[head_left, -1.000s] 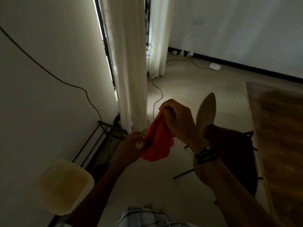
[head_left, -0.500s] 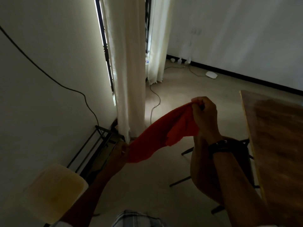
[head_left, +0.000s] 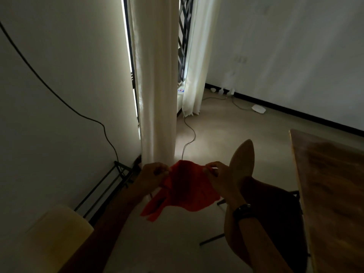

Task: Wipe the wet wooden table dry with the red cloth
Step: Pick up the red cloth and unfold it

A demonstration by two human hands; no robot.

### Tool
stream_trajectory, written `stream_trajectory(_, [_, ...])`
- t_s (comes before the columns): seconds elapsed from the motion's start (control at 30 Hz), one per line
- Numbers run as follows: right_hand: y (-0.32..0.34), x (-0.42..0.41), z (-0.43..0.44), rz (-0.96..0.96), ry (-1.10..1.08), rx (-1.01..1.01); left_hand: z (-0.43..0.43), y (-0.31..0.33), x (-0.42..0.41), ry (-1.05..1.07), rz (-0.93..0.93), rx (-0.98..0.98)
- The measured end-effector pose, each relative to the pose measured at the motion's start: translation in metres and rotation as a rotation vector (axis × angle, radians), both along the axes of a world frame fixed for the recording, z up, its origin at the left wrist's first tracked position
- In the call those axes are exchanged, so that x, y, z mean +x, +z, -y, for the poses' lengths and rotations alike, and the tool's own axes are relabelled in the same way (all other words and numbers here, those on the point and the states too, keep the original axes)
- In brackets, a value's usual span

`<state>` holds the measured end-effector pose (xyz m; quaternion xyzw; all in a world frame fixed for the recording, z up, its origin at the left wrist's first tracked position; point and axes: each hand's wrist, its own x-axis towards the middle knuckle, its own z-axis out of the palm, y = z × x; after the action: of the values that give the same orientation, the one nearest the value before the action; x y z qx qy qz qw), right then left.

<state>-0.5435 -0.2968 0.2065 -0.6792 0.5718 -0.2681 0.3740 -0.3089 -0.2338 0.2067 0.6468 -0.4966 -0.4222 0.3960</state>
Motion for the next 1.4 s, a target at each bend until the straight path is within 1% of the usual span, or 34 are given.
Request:
stream_trajectory(0.1, [0.001,0.009,-0.013,0.013,0.077,0.012,-0.001,0.007,-0.03,-0.039,-0.156,0.08])
stream_trajectory(0.2, [0.006,0.01,-0.025,0.035,0.145,-0.009,-0.005,0.01,-0.05,-0.073,-0.232,0.114])
stream_trajectory(0.23, [0.006,0.008,-0.027,0.038,0.158,-0.009,-0.006,0.01,-0.054,-0.091,-0.218,0.104])
stream_trajectory(0.33, [0.008,0.0,-0.031,0.063,0.16,0.013,-0.01,0.01,-0.065,-0.116,-0.1,0.023])
stream_trajectory(0.53, [0.007,-0.017,-0.04,0.147,0.276,0.059,-0.009,0.007,-0.08,-0.065,0.087,-0.158])
stream_trajectory(0.6, [0.004,-0.023,-0.042,0.146,0.287,0.047,-0.007,0.006,-0.082,-0.067,0.122,-0.166])
stream_trajectory(0.77, [-0.007,-0.03,-0.042,0.115,0.219,-0.026,0.001,0.002,-0.086,-0.135,0.207,-0.173])
stream_trajectory(0.87, [-0.008,-0.034,-0.045,0.072,0.244,-0.08,0.007,-0.003,-0.087,-0.148,0.228,-0.172])
stream_trajectory(0.93, [-0.009,-0.037,-0.045,0.045,0.233,-0.082,0.01,-0.008,-0.09,-0.168,0.258,-0.16])
stream_trajectory(1.0, [-0.011,-0.04,-0.046,0.009,0.209,-0.095,0.013,-0.011,-0.092,-0.201,0.285,-0.202])
stream_trajectory(1.1, [-0.013,-0.05,-0.046,-0.014,0.152,-0.148,0.023,-0.018,-0.096,-0.292,0.278,-0.368])
stream_trajectory(1.13, [-0.013,-0.055,-0.048,-0.002,0.117,-0.152,0.027,-0.021,-0.096,-0.331,0.28,-0.389])
stream_trajectory(1.2, [-0.01,-0.066,-0.055,0.043,0.037,-0.157,0.034,-0.026,-0.098,-0.429,0.312,-0.343])
stream_trajectory(1.23, [-0.009,-0.073,-0.06,0.063,0.001,-0.155,0.037,-0.028,-0.1,-0.5,0.359,-0.306])
stream_trajectory(1.33, [-0.004,-0.101,-0.077,0.126,-0.107,-0.082,0.044,-0.041,-0.109,-0.74,0.625,-0.157])
stream_trajectory(1.4, [0.003,-0.126,-0.093,0.145,-0.193,-0.083,0.053,-0.053,-0.113,-0.843,0.736,-0.127])
